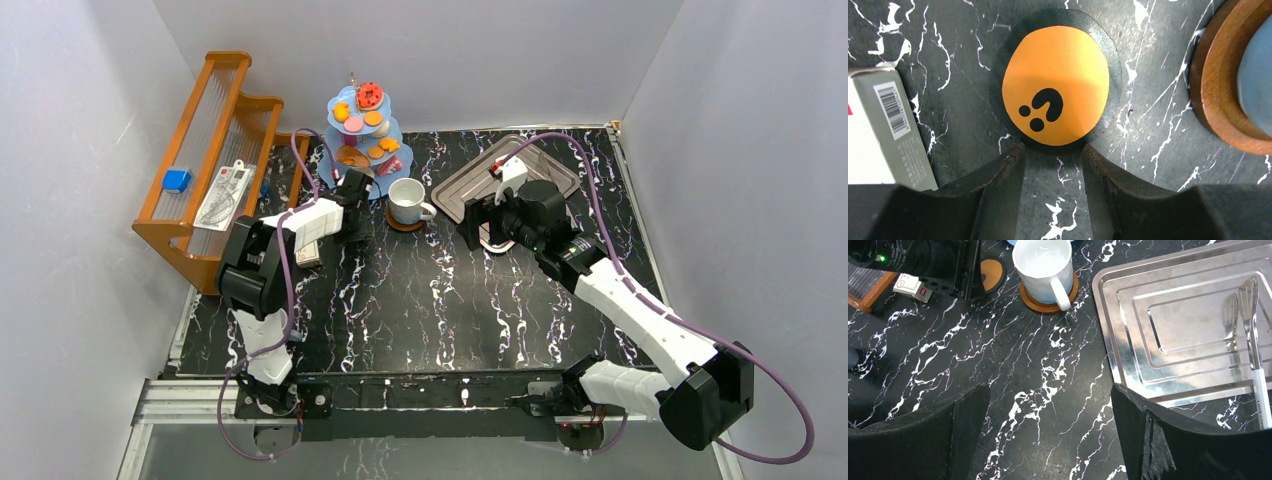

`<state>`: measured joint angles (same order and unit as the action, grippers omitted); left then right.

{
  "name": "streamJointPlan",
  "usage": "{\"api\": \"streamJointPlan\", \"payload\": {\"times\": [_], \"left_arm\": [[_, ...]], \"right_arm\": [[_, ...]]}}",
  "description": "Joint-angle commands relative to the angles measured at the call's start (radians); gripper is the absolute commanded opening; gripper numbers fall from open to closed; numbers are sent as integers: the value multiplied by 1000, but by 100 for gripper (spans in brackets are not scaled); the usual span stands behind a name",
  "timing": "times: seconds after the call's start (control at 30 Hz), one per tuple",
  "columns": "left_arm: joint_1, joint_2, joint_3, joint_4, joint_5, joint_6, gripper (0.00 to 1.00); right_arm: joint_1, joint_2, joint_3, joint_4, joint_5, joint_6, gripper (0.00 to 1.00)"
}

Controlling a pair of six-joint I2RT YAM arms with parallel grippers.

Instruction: Serve the afternoon tea

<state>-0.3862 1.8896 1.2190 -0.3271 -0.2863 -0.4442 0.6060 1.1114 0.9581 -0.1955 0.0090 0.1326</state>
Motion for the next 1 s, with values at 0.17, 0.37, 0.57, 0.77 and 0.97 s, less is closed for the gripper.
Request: {"api": "streamJointPlan", "payload": {"times": [0.17,0.37,0.57,0.77,0.97], "left_arm": [[21,65,51,-61,-61,32,43],[33,52,107,-80,-38,61,45],[33,-52,93,-110,-50,48,51],[33,-184,76,-198,-79,21,72],[33,-345,25,-274,-57,-10,90]], "right_arm": [[-2,0,63,3,0,12,100],[-2,-6,56,30,0,21,100],[-2,-4,38,40,0,23,100],[-2,5,37,33,-31,24,100],[-2,-5,34,38,-23,27,100]]}}
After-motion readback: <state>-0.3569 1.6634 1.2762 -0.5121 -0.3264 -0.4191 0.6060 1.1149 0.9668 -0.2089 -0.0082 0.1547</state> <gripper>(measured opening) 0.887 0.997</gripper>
